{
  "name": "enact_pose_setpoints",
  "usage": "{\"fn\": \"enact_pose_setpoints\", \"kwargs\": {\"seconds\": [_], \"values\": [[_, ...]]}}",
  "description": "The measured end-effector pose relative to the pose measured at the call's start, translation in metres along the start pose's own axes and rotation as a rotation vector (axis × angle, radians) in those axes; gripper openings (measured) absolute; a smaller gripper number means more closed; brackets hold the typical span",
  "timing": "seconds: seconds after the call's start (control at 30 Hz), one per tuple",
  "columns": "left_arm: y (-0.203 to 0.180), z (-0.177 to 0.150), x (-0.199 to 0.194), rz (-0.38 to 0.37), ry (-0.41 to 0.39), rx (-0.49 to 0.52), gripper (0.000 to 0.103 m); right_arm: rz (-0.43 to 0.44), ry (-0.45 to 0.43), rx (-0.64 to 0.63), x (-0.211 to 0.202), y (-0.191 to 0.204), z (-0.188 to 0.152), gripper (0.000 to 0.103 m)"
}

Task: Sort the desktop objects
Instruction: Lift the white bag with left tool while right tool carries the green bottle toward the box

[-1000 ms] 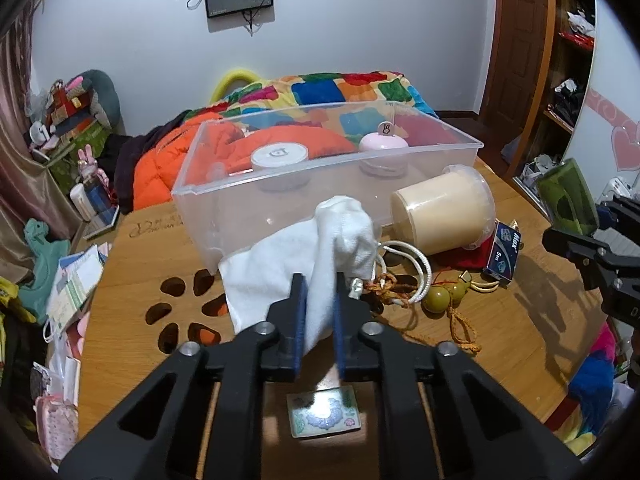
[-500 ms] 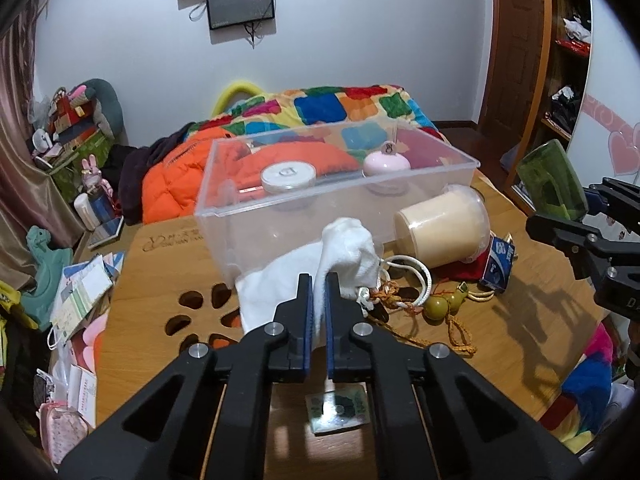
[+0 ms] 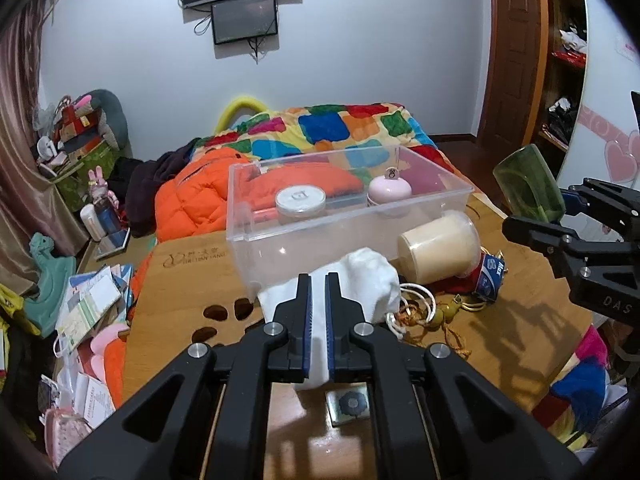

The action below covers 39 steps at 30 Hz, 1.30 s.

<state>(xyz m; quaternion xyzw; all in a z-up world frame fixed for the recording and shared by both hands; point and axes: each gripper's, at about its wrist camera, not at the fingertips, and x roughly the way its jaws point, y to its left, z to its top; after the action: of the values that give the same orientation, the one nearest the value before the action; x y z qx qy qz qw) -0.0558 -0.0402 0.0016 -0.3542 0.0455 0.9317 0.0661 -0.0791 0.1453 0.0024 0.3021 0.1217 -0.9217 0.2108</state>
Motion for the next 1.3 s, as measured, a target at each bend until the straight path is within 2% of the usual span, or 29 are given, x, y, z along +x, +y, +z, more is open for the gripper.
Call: {"fn": "enact_pose_setpoints", "kwargs": {"seconds": [0.03, 0.07, 0.1, 0.13, 0.17, 0.23, 0.33, 0.43, 0.63, 0.93, 1.0, 1.13, 1.3], "values": [[0.0, -0.001, 0.002, -0.007, 0.012, 0.001, 0.02, 0.004, 0.004, 0.003, 0.002, 0.0, -0.001, 0.042], [-0.001, -0.004, 0.005, -0.017, 0.028, -0.002, 0.037, 0.005, 0.008, 0.005, 0.003, 0.0, -0.001, 0.042], [-0.001, -0.006, 0.008, -0.028, 0.039, -0.003, 0.046, 0.005, 0.013, 0.007, 0.004, 0.0, -0.002, 0.042], [-0.004, -0.008, 0.01, -0.034, 0.045, 0.0, 0.06, 0.005, 0.019, 0.009, 0.006, -0.001, -0.004, 0.042], [-0.007, -0.011, 0.012, -0.043, 0.053, 0.012, 0.065, 0.006, 0.024, 0.014, 0.008, -0.002, -0.005, 0.042], [-0.014, -0.015, 0.016, -0.042, 0.065, 0.043, 0.067, 0.013, 0.039, 0.027, 0.011, -0.004, -0.009, 0.042], [-0.023, -0.02, 0.029, -0.013, 0.104, 0.079, 0.078, 0.019, 0.054, 0.043, 0.015, -0.009, -0.015, 0.042], [-0.024, -0.022, 0.044, -0.007, 0.15, 0.083, 0.081, 0.03, 0.064, 0.06, 0.017, -0.013, -0.02, 0.042], [-0.016, -0.021, 0.076, 0.053, 0.242, 0.055, 0.086, 0.046, 0.078, 0.067, 0.022, -0.017, -0.027, 0.042], [-0.011, -0.014, 0.094, 0.04, 0.281, 0.022, 0.089, 0.059, 0.086, 0.059, 0.025, -0.016, -0.031, 0.042], [-0.009, -0.013, 0.096, 0.028, 0.282, 0.014, 0.086, 0.061, 0.091, 0.054, 0.026, -0.014, -0.033, 0.042], [-0.008, -0.012, 0.093, 0.017, 0.256, 0.01, 0.072, 0.061, 0.094, 0.048, 0.025, -0.012, -0.036, 0.042], [-0.009, -0.009, 0.093, 0.016, 0.245, 0.02, 0.068, 0.07, 0.1, 0.065, 0.025, -0.01, -0.038, 0.042]]}}
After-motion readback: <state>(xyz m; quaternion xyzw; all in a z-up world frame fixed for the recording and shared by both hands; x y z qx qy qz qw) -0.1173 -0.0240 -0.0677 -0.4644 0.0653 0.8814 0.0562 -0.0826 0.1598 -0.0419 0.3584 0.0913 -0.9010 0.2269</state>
